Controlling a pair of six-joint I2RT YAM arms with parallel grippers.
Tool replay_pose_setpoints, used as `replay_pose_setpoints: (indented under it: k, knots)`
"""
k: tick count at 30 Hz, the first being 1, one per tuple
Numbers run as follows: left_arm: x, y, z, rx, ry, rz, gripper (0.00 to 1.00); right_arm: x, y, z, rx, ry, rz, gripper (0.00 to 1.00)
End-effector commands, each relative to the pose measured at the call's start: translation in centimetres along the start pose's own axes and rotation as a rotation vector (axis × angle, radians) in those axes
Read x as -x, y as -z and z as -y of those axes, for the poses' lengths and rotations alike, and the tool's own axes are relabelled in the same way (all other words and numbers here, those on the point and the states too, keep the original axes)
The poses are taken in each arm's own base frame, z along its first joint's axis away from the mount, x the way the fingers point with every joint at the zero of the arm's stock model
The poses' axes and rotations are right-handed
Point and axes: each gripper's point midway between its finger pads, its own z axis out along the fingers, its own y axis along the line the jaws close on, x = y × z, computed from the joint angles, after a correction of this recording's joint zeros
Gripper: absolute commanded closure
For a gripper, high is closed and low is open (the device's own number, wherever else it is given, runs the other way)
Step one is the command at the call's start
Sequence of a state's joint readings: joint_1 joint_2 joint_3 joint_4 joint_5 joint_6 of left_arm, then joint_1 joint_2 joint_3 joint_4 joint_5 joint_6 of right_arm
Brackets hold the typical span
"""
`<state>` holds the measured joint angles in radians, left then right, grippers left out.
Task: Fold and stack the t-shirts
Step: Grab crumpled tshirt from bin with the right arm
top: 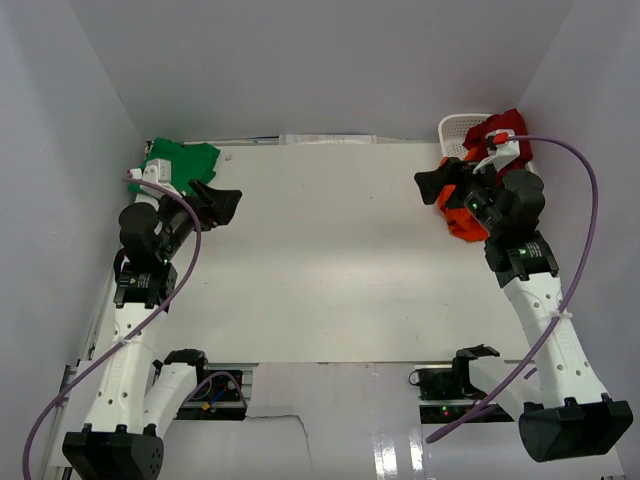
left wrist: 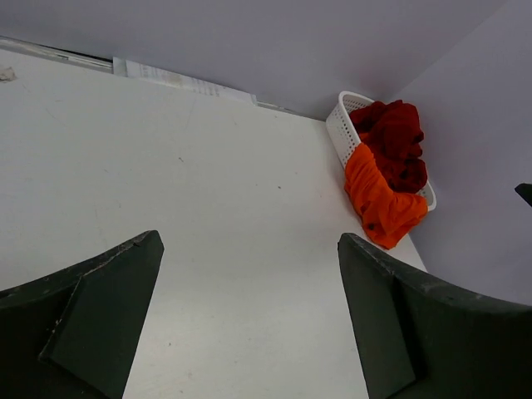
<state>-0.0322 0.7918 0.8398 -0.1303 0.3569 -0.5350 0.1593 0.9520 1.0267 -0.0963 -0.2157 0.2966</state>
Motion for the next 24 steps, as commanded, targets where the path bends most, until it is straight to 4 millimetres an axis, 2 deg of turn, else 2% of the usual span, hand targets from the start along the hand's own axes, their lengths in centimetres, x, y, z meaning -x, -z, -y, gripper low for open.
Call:
replay_pose_setpoints:
  k: [1,2,4,5,6,7,8,9,10,12,13,18,19,20,21,22,23,24]
  knots:
    - [0.3,-0.7,-0.5,0.030,-0.022,-0.032,0.02,1.5,0.2,2.6,-0.155,0.058,0.010,0.10]
    - [0.1,-0.7,-0.8,0.046,-0.014,-0.039,0.02,0.7,-0.3,5.6,-0.315,0.043,-0.032,0.10]
    - [-1.1,-1.0,-1.6,0.063,-0.002,-0.074,0.02,0.1,-0.4,8.0,-0.447,0.050,-0.116,0.10]
    - [-1.7,-1.2,-1.6,0.050,0.003,-0.096,0.02,-1.2,-1.1,11.2,-0.605,0.052,-0.161,0.10]
    - [-2.2,-1.3,-2.0,0.061,0.012,-0.114,0.02,-1.5,-1.2,12.7,-0.682,0.063,-0.187,0.10]
    - [-2.8,-1.4,-2.4,0.076,0.024,-0.131,0.02,-0.6,-1.6,13.7,-0.735,0.083,-0.174,0.10]
    - [-3.3,-1.8,-2.9,0.090,0.031,-0.153,0.02,-1.9,-2.6,16.0,-0.814,0.099,-0.221,0.10]
    - [-3.7,-1.9,-3.2,0.095,0.032,-0.169,0.02,-1.9,-3.2,16.9,-0.840,0.103,-0.229,0.10]
    - [-3.7,-2.0,-3.2,0.094,0.030,-0.177,0.02,-1.8,-4.4,18.6,-0.877,0.098,-0.237,0.10]
    - [-3.8,-2.0,-3.1,0.083,0.013,-0.184,0.02,-1.6,-5.9,20.3,-0.894,0.081,-0.241,0.10]
    - [-3.7,-2.0,-3.1,0.082,0.007,-0.176,0.02,-1.3,-7.3,22.0,-0.911,0.071,-0.246,0.10]
    - [-3.5,-1.3,-2.7,0.066,-0.002,-0.146,0.02,-0.4,-10.8,26.8,-1.002,0.104,-0.244,0.10]
    - [-3.7,-1.3,-2.7,0.064,0.000,-0.152,0.02,-2.3,-12.1,28.2,-1.024,0.111,-0.287,0.10]
    - [-3.8,-1.3,-2.6,0.059,0.003,-0.156,0.02,-0.6,-13.0,28.4,-1.031,0.118,-0.252,0.10]
    - [-4.0,-1.4,-2.7,0.058,0.007,-0.163,0.02,-0.3,-12.9,30.2,-1.058,0.110,-0.251,0.10]
    - [-4.2,-1.4,-2.7,0.057,0.009,-0.168,0.02,-2.1,-13.9,31.8,-1.073,0.108,-0.286,0.10]
    - [-4.2,-1.5,-2.7,0.056,0.009,-0.172,0.02,-0.5,-15.1,32.0,-1.056,0.107,-0.241,0.10]
    - [-4.2,-1.5,-2.8,0.058,0.008,-0.173,0.02,-0.5,-15.8,32.4,-1.054,0.113,-0.236,0.10]
